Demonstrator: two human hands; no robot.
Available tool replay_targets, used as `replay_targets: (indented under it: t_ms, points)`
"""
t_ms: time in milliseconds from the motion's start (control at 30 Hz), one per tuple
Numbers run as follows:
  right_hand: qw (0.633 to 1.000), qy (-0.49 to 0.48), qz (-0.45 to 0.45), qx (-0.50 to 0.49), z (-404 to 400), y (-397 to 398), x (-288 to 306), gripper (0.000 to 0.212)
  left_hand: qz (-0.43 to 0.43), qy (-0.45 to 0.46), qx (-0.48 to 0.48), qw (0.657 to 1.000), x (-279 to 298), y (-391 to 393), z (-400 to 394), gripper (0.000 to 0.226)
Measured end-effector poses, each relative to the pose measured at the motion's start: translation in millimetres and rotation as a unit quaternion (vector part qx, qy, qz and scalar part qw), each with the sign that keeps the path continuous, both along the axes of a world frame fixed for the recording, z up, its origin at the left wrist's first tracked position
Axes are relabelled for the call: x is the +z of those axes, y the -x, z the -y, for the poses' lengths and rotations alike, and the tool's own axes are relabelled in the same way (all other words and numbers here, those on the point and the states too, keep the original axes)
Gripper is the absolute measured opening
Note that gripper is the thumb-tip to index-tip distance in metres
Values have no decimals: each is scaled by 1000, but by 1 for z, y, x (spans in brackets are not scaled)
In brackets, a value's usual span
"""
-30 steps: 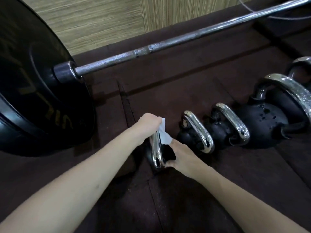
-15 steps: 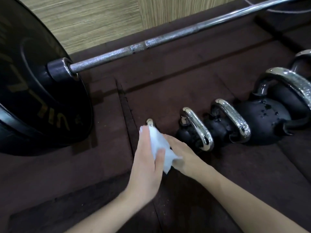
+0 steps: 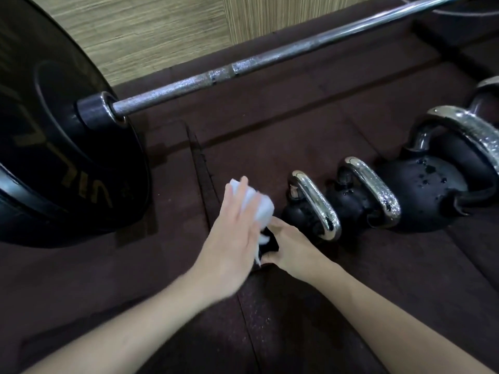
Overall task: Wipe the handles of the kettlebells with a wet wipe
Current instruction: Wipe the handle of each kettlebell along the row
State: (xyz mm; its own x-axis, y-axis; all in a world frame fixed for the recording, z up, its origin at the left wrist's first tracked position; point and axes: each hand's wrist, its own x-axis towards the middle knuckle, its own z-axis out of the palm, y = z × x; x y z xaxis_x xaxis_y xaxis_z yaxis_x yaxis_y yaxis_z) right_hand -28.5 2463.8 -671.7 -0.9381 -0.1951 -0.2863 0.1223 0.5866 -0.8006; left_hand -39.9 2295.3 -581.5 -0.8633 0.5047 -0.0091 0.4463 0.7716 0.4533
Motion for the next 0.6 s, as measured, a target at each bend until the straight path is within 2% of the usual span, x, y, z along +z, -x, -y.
replay_targets:
  t_ms: [33,100,167,233,300,367,467,533,600]
  points:
    - [1000,7,0,-8,-1,-1,-1,90,-56,53,-40,996,-4,-19,6,58]
    - [1000,-5,-22,0,0,-2,0,78,-100,120,-113,981,-14,-50,17,58]
    - [999,-16,-29,15,-1,-1,1,74,-122,139,-179,966,-22,-64,32,57]
    - [999,-17,-27,8,1,0,-3,81,-119,131,-189,966,-21,-59,40,62]
    - [999,-18,-28,5,2,1,-10,87,-68,59,-136,987,-10,-39,32,64]
    - [1000,-22,-13,4,1,2,-12,89,31,-24,-47,998,0,-12,19,61]
    - [1000,4,-2,-7,0,3,-9,101,176,-55,53,981,11,42,1,58]
    - [1000,-6,-17,5,1,3,-7,104,253,-72,108,959,21,67,-9,45]
    - [1000,-14,-17,14,1,3,-5,103,255,-85,97,958,25,69,-11,36]
